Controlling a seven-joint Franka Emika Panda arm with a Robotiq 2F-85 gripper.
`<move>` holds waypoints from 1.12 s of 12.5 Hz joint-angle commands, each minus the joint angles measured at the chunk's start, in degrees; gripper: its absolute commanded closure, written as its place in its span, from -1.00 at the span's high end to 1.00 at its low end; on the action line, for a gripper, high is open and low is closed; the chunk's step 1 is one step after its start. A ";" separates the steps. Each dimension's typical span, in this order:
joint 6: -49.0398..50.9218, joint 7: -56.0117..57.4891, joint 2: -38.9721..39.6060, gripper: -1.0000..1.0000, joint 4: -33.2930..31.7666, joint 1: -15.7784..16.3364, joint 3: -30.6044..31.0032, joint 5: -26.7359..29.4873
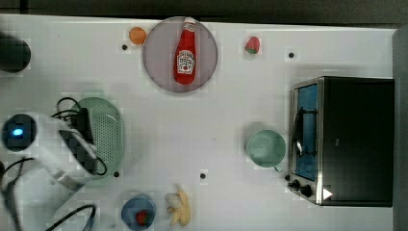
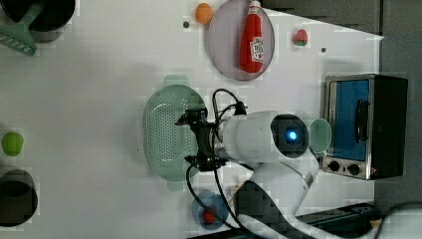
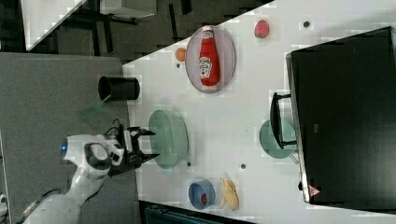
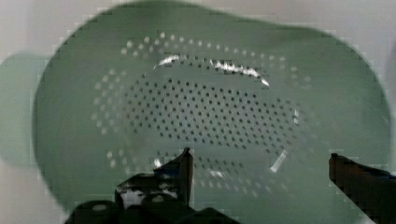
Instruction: Drag strainer left to right.
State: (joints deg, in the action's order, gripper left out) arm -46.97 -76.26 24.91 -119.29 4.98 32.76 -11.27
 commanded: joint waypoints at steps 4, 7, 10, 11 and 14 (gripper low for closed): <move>-8.22 -7.03 5.74 1.00 0.45 3.44 -5.43 -1.70; -10.94 -7.06 7.59 1.00 0.36 6.46 -10.24 -1.73; -11.29 -7.04 7.29 1.00 -0.37 6.42 -11.94 -1.71; -11.34 -7.04 7.31 1.00 -0.52 6.38 -12.08 -1.72; -11.56 -7.05 7.21 1.00 -1.07 5.85 -12.89 -1.72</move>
State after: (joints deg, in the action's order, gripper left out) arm -58.75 -80.35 33.49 -120.63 10.38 19.32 -13.04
